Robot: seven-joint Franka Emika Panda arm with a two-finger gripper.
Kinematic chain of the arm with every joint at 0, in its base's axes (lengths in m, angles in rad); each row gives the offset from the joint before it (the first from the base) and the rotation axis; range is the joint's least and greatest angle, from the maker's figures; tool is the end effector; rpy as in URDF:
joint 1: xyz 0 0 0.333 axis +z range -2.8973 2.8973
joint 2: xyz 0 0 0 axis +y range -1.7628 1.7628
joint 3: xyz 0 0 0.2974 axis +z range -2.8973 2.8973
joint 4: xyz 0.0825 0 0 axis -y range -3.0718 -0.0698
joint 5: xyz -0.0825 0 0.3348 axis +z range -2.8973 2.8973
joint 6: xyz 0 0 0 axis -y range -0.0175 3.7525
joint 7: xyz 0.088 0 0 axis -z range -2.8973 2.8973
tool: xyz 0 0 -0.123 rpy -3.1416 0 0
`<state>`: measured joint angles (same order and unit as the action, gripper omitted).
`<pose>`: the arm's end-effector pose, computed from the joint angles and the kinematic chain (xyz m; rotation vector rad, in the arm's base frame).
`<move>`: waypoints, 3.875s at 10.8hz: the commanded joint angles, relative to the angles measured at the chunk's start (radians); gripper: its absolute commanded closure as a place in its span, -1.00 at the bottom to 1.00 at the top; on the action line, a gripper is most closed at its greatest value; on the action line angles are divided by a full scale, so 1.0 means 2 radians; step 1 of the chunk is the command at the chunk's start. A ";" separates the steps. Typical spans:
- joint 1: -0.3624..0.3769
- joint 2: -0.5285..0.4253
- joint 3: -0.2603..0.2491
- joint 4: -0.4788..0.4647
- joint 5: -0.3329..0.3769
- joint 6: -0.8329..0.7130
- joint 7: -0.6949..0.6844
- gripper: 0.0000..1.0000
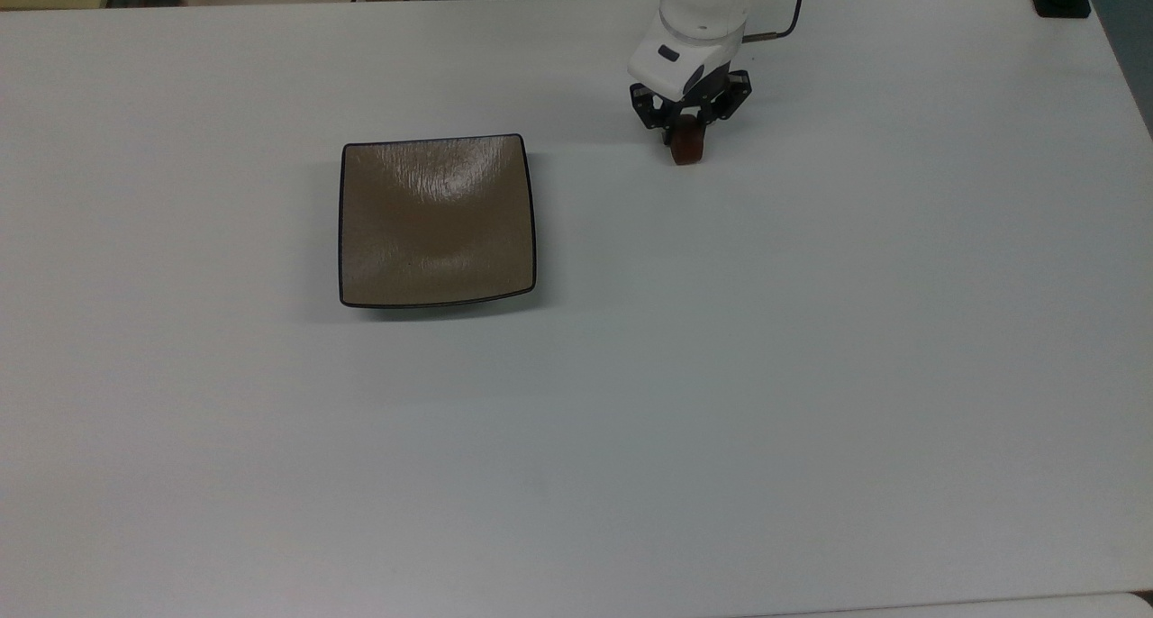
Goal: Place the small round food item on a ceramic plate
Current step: 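Close the gripper on the red food item and lift it, then carry the held red item over the square ceramic plate, then lower the red item onto the plate center and open the gripper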
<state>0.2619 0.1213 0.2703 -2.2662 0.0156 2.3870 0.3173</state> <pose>0.4267 0.2514 0.3098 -3.0851 -0.3120 0.0222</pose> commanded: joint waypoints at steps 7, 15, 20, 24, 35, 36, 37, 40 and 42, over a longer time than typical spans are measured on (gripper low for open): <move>-0.025 -0.048 -0.021 0.115 -0.001 -0.129 0.005 0.67; -0.026 -0.051 -0.141 0.254 0.034 -0.272 -0.154 0.64; -0.036 -0.029 -0.196 0.256 0.036 -0.271 -0.280 0.61; -0.040 0.012 -0.210 0.246 0.036 -0.229 -0.311 0.60; -0.056 0.117 -0.210 0.206 0.008 -0.098 -0.311 0.42; -0.057 0.118 -0.210 0.206 0.007 -0.098 -0.310 0.33; -0.057 0.118 -0.210 0.207 0.007 -0.099 -0.309 0.02; -0.063 0.112 -0.210 0.211 0.007 -0.106 -0.307 -0.97; -0.063 0.098 -0.210 0.213 0.008 -0.110 -0.304 -1.00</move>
<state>0.1321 0.3567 -0.1455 -1.8360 0.0416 2.1724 -0.2844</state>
